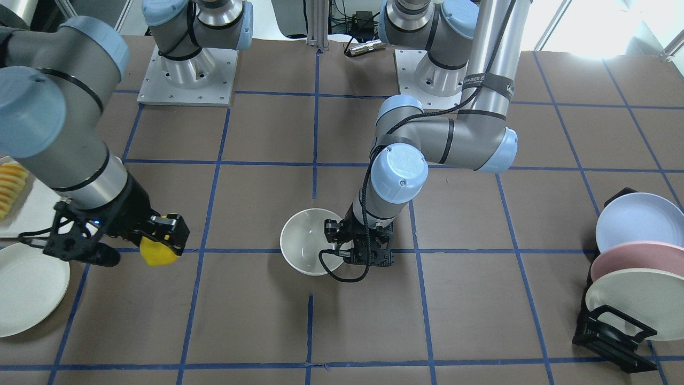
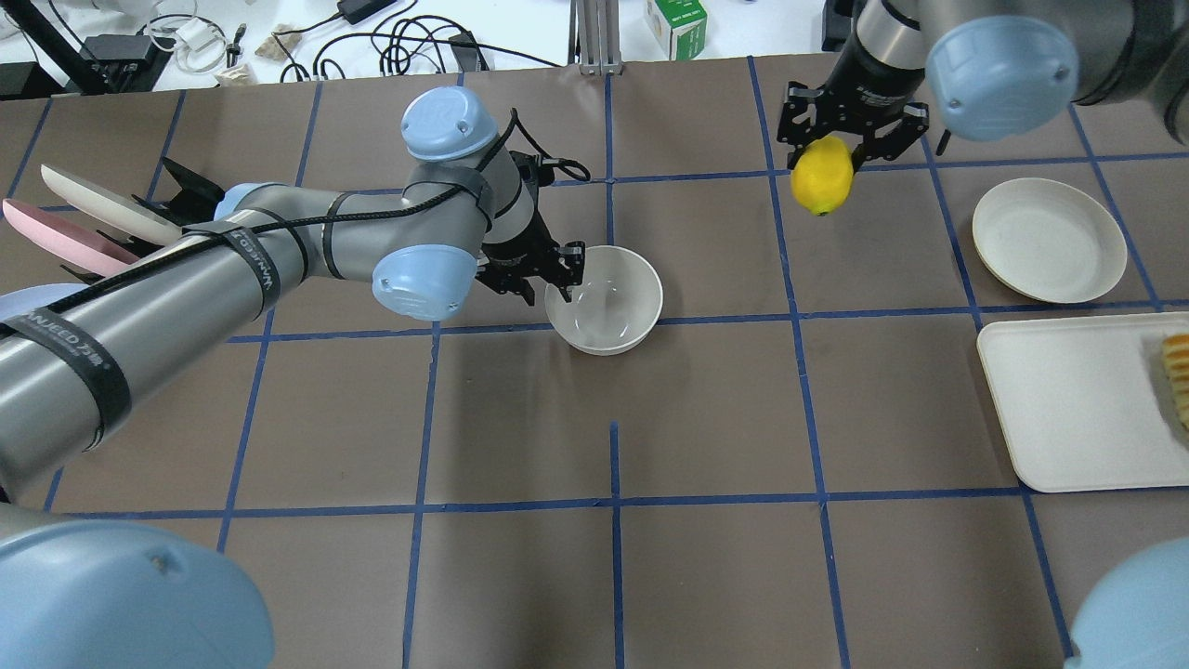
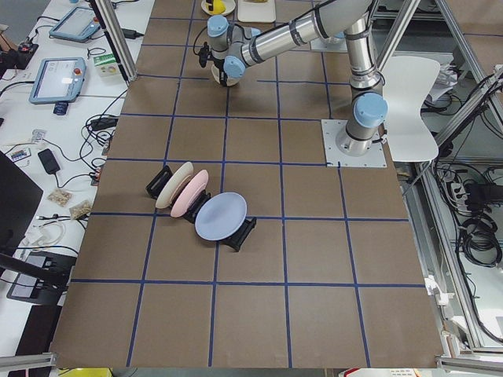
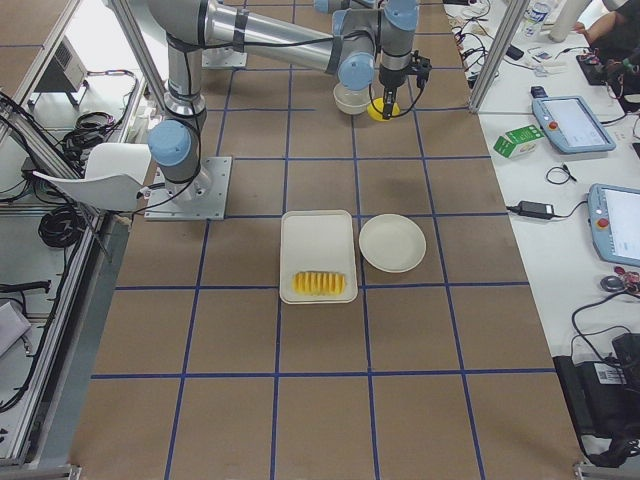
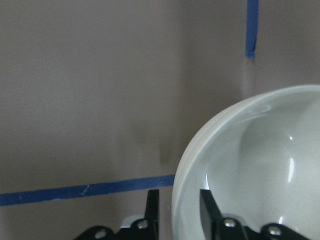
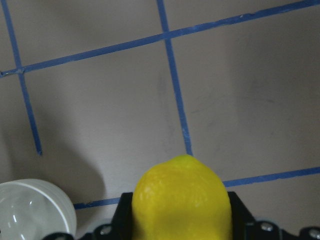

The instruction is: Place bowl and put lemon in it

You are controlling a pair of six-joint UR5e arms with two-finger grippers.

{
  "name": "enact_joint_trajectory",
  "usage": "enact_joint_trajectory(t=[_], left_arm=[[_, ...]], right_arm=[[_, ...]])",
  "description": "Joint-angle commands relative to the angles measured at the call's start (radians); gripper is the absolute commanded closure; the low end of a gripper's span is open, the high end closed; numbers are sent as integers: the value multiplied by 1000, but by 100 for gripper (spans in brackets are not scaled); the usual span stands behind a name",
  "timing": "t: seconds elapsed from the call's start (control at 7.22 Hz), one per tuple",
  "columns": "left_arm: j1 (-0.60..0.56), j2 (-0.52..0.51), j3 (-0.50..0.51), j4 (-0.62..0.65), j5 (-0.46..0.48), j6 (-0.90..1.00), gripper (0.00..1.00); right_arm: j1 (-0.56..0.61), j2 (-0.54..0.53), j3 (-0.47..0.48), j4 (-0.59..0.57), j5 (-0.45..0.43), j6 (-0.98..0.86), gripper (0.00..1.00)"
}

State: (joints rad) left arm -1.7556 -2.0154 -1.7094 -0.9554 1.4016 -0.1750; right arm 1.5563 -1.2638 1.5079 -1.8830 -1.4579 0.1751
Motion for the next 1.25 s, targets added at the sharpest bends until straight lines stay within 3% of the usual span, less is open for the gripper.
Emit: enact_joint_trajectory(t=[0.0,0.42,0.69,1.11], left_arm=[[91,105,49,-143,11,81,8],[146,283,93,-466,183,219,8],[159,390,160,-631,186,250,5],[192,408,179,-668,160,259,4]], right_arm=[[86,30,2,-51,17,91,100],[270,128,2,-223,19,236,100],[350,200,11,-266,19,259,100],[357,201,50,-251,14,261,100]])
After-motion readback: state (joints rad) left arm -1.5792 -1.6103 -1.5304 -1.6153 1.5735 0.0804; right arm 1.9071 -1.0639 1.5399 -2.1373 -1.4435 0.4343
